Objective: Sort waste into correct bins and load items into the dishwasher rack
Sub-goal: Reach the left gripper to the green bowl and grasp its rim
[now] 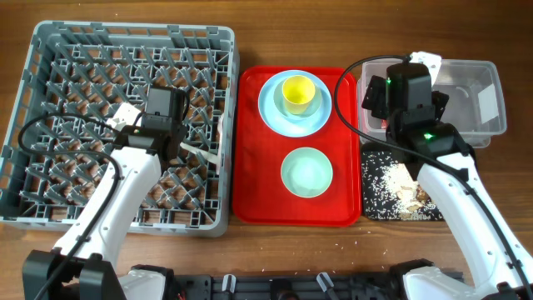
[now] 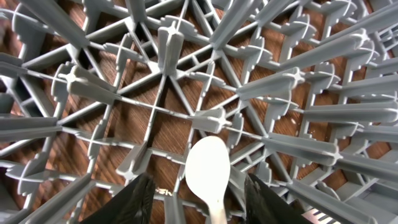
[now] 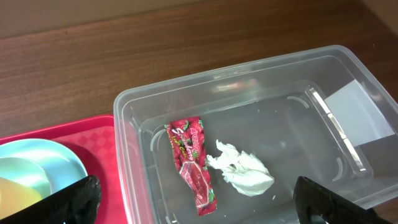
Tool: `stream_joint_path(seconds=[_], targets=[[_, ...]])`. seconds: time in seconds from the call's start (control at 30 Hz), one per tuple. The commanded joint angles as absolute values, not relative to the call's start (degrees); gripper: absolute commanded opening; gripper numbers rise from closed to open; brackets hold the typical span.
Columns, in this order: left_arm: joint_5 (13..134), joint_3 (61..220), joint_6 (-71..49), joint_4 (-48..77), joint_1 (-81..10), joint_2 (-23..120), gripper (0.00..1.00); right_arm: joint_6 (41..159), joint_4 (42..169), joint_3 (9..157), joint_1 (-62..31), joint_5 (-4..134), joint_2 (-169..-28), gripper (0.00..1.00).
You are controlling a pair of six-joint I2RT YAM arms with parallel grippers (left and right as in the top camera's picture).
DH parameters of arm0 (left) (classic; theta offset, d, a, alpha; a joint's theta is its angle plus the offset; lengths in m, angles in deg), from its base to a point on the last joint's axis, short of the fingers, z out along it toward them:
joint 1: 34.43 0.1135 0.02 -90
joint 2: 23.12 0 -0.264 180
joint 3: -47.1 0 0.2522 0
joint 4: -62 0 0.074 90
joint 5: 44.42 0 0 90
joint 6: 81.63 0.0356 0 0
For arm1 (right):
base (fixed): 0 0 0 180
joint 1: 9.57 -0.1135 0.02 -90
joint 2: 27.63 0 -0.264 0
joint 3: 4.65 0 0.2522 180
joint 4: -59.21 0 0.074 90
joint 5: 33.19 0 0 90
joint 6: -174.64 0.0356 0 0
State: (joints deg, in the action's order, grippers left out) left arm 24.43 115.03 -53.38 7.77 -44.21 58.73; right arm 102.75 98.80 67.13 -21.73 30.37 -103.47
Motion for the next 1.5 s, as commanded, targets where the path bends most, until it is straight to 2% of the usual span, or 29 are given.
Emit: stream_joint_path(seconds=[0.0, 0.07, 0.27, 0.37, 0.5, 0.6, 0.63, 0.67, 0.7, 0.73, 0.8, 0.83, 0.87, 0.93, 1.03, 1.13, 1.2, 1.33, 1.47], targets=[[24.67, 115.93, -53.29, 7.33, -44.17, 62.22, 0.46, 102.68, 98.71, 67.9, -21.49, 29.8, -103.27, 1.0], [25.17, 115.93, -53.32, 7.6, -44.17, 65.72, 0.42, 102.68, 98.73, 67.9, -21.49, 29.8, -103.27, 1.0], [25.17, 115.93, -53.29, 11.44, -44.17, 68.74, 0.41, 102.68, 98.71, 67.9, -21.49, 29.8, -103.27, 1.0], [25.15, 115.93, -52.66, 11.42, -44.17, 68.72, 0.22, 102.68, 98.71, 67.9, -21.49, 29.8, -103.27, 1.0], [24.93, 115.95, -51.79, 11.44, -44.17, 65.04, 0.18, 102.68, 98.71, 67.9, -21.49, 29.8, -103.27, 1.0], [24.95, 115.95, -51.7, 10.87, -44.17, 60.72, 0.46, 102.68, 98.71, 67.9, -21.49, 29.8, -103.27, 1.0], [25.06, 115.95, -50.19, 10.7, -44.17, 59.71, 0.61, 102.66, 98.71, 67.9, -21.49, 29.8, -103.27, 1.0], [25.13, 115.95, -49.21, 10.7, -44.17, 59.3, 0.61, 102.68, 98.71, 67.9, -21.49, 29.8, -103.27, 1.0], [25.15, 115.95, -48.53, 10.35, -44.17, 58.88, 0.61, 102.68, 98.71, 67.9, -21.49, 29.8, -103.27, 1.0], [25.48, 115.95, -47.35, 9.08, -44.19, 58.51, 0.54, 102.68, 98.71, 67.9, -21.49, 29.8, -103.27, 1.0], [27.23, 115.95, -43.74, 8.03, -44.24, 58.07, 0.49, 102.68, 98.71, 67.9, -21.49, 29.8, -103.27, 1.0], [29.13, 115.95, -40.64, 7.68, -44.24, 57.61, 0.42, 102.68, 98.71, 67.9, -21.49, 29.8, -103.27, 1.0], [32.82, 115.95, -35.5, 7.66, -44.21, 56.13, 0.29, 102.68, 98.71, 67.9, -21.49, 29.8, -103.27, 1.0], [38.27, 115.95, -30.72, 7.64, -44.24, 52.5, 0.25, 102.68, 98.73, 67.9, -21.49, 29.8, -103.27, 1.0], [48.25, 115.95, -26.45, 7.46, -44.93, 43.97, 0.27, 102.68, 98.71, 67.9, -21.49, 29.8, -103.27, 1.0], [49.41, 115.93, -26.32, 6.11, -48.98, 41.88, 0.3, 102.68, 98.71, 67.9, -21.49, 29.8, -103.27, 1.0], [49.28, 115.93, -26.32, 6.07, -52.43, 44.74, 0.4, 102.68, 98.71, 67.9, -21.49, 29.8, -103.27, 1.0], [47.18, 115.93, -26.3, 9.47, -56.26, 54.95, 0.42, 102.68, 98.73, 67.9, -21.49, 29.8, -103.27, 1.0], [45.76, 115.93, -26.3, 11.79, -56.34, 62.88, 0.41, 102.68, 98.71, 67.9, -21.49, 29.8, -103.27, 1.0]])
